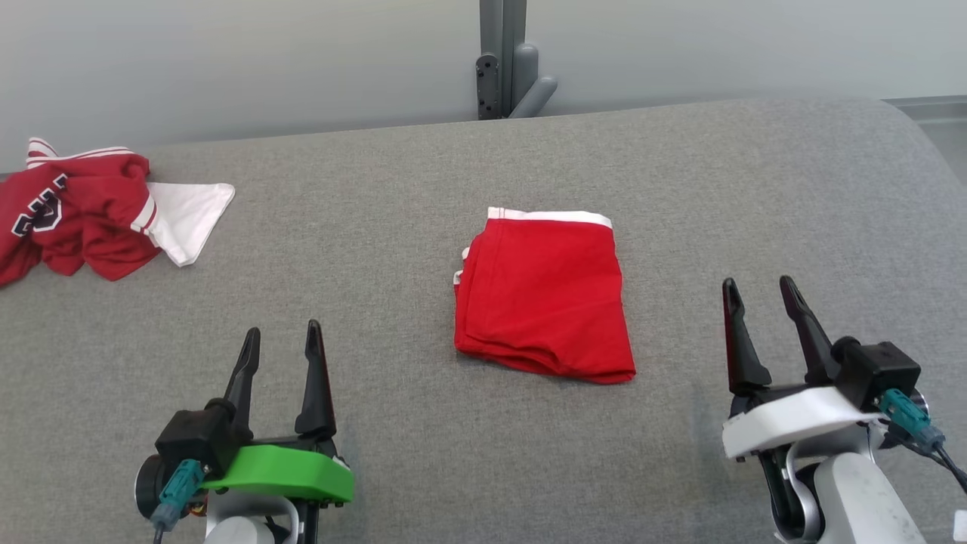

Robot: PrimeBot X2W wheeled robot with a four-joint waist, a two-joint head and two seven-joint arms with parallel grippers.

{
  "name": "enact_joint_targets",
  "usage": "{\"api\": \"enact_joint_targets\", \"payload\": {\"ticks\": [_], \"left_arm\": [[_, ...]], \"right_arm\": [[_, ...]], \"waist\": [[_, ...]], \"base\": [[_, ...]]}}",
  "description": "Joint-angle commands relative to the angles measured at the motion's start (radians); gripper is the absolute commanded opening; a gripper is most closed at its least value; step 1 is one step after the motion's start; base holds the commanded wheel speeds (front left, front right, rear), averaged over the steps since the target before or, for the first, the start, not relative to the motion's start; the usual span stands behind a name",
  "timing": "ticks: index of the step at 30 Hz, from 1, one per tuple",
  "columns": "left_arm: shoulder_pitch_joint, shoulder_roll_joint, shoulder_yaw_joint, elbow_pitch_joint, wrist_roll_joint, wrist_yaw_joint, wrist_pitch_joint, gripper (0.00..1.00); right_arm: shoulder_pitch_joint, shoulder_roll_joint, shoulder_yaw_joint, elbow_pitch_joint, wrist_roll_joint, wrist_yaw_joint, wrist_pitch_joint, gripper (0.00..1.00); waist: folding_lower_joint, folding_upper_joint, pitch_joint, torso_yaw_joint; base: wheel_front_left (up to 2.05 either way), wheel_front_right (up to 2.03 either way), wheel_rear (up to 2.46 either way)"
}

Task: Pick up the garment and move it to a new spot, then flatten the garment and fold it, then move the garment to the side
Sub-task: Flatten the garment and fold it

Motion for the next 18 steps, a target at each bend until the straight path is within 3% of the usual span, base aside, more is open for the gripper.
{"api": "enact_joint_targets", "payload": {"ticks": [1, 18], "left_arm": [[0.021, 0.001, 0.008, 0.003, 0.015, -0.006, -0.001, 1.0], [0.088, -0.017, 0.056, 0.043, 0.042, -0.027, -0.001, 1.0]], "right_arm": [[0.03, 0.0, -0.008, -0.016, -0.005, -0.001, -0.002, 1.0], [0.115, -0.001, -0.007, -0.041, 0.001, -0.001, -0.002, 1.0]], "waist": [[0.0, 0.0014, -0.008, -0.009], [0.0, 0.0014, -0.039, -0.011]], "base": [[0.0, 0.0, 0.0], [0.0, 0.0, 0.0]]}}
